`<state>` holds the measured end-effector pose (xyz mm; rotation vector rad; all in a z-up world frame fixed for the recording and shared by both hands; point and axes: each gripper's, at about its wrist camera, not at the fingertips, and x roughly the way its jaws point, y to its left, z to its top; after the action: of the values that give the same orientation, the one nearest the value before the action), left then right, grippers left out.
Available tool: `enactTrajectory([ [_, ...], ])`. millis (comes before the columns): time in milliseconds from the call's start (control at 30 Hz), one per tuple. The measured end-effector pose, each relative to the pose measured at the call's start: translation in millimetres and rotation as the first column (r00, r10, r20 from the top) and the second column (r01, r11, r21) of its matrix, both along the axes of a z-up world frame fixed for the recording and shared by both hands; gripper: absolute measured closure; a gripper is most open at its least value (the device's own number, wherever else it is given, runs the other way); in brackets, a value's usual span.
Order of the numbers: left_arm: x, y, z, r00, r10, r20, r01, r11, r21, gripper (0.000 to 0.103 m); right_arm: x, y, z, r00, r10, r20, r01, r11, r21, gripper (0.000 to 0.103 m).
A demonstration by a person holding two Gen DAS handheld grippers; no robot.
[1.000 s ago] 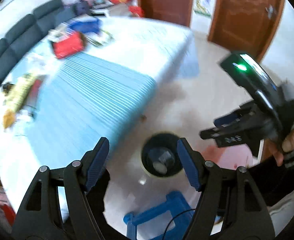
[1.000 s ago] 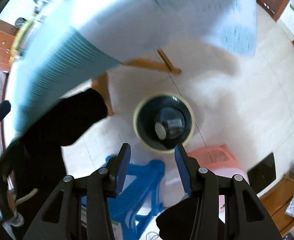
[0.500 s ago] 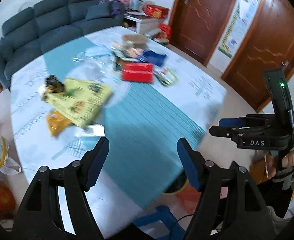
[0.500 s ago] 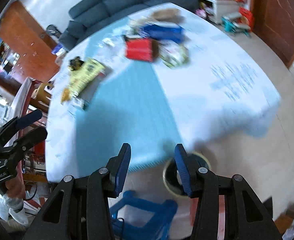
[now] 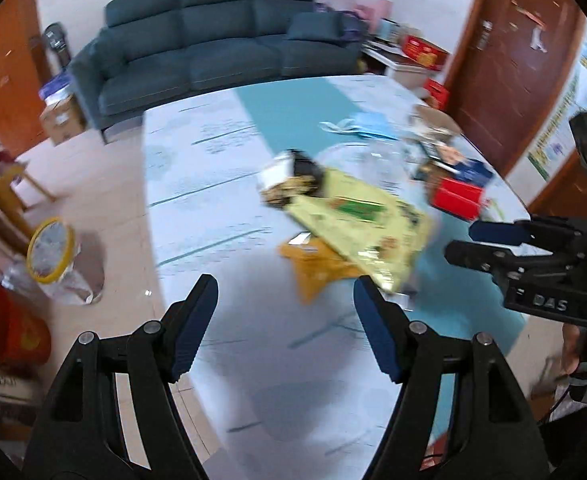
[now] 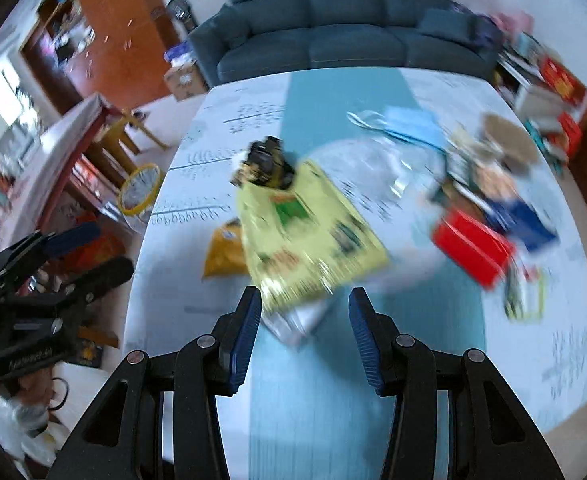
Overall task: Collect trash
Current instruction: 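Grasp the yellow-green snack bag with the right tool while the left tool grasps the orange bag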
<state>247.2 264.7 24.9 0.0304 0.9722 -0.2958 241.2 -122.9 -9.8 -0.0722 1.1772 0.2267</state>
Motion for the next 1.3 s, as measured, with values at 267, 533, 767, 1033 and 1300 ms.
enactTrajectory([
  [267, 26, 45, -35, 0.992, 0.097, -0.082, -0.100, 0.994, -0.033, 0.035, 59, 81, -45, 0.995, 0.095, 0.009, -0.091, 0.976, -0.198, 0.056],
  [533, 52, 65, -61, 0.979, 0.146, -0.144, -0.157, 0.985, -0.066, 0.035, 84, 104, -98, 0.993, 0.112, -0.029, -0.115, 0.923, -0.368, 0.056],
  [767, 58, 64, -78, 0.972, 0.142, -0.188, -0.158, 0.985, -0.074, 0.035, 90, 103, -111, 0.994, 0.109, -0.019, -0.105, 0.878, -0.466, 0.086],
  [1033, 60, 48, -74, 0.983, 0.079, -0.168, -0.091, 0.993, -0.069, 0.035, 66, 59, -55, 0.994, 0.088, 0.068, -0.061, 0.939, -0.337, 0.098],
  [1300, 80, 12, -74, 0.963, -0.092, -0.253, 0.048, 0.983, -0.176, 0.035, 15, -24, 11, 0.986, -0.096, 0.139, 0.100, 0.995, -0.016, 0.098],
])
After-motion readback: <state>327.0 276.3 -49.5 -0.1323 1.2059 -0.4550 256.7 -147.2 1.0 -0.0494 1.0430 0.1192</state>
